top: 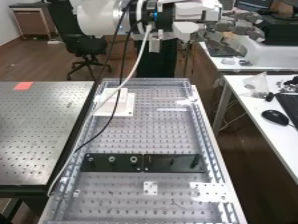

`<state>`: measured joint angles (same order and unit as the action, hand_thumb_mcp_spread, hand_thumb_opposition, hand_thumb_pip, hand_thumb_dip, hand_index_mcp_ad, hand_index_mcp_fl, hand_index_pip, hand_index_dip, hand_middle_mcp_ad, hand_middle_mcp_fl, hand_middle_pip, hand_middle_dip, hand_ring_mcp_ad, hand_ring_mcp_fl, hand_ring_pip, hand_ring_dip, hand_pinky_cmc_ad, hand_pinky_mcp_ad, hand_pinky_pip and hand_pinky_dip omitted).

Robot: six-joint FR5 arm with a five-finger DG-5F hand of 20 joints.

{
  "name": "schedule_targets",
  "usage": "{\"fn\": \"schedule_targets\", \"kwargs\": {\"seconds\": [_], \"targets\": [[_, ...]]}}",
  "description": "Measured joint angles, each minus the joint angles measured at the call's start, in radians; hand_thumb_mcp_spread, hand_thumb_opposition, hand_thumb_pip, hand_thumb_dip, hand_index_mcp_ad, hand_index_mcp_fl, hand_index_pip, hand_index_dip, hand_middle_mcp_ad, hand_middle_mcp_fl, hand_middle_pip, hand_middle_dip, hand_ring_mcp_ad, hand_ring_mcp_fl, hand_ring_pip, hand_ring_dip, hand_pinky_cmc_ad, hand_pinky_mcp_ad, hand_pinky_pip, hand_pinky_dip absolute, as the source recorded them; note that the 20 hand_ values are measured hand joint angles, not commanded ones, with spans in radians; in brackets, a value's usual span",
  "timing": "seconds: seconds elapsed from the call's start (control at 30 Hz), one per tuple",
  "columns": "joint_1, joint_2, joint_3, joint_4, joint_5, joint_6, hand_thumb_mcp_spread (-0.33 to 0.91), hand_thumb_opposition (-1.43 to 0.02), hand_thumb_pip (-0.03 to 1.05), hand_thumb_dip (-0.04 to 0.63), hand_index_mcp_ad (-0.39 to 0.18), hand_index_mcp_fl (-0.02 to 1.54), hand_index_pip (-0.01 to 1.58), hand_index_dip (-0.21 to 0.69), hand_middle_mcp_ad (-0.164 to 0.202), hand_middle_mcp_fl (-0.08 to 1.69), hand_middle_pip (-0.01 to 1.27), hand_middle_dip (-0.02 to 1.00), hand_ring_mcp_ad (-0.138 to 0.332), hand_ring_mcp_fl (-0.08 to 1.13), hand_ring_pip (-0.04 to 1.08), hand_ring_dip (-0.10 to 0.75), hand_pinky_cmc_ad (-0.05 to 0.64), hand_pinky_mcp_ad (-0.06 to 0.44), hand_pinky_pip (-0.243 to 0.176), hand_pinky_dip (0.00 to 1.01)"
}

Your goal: Grab the chopstick and place it in the clear container

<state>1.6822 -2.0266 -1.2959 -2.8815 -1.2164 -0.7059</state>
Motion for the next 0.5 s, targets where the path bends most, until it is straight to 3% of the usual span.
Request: {"fn": "schedule_targets", "kwargs": {"seconds": [0.5], "targets": [[0.005, 0.004, 0.005, -0.012, 0.005, -0.01, 0.1, -0.73, 0.73, 0.08, -0.098, 0.02, 0.1, 0.185, 0.087, 0.12, 0.13, 0.39, 0.126, 0.05, 0.1, 0.276, 0.431, 0.356, -0.026, 0.34]]}}
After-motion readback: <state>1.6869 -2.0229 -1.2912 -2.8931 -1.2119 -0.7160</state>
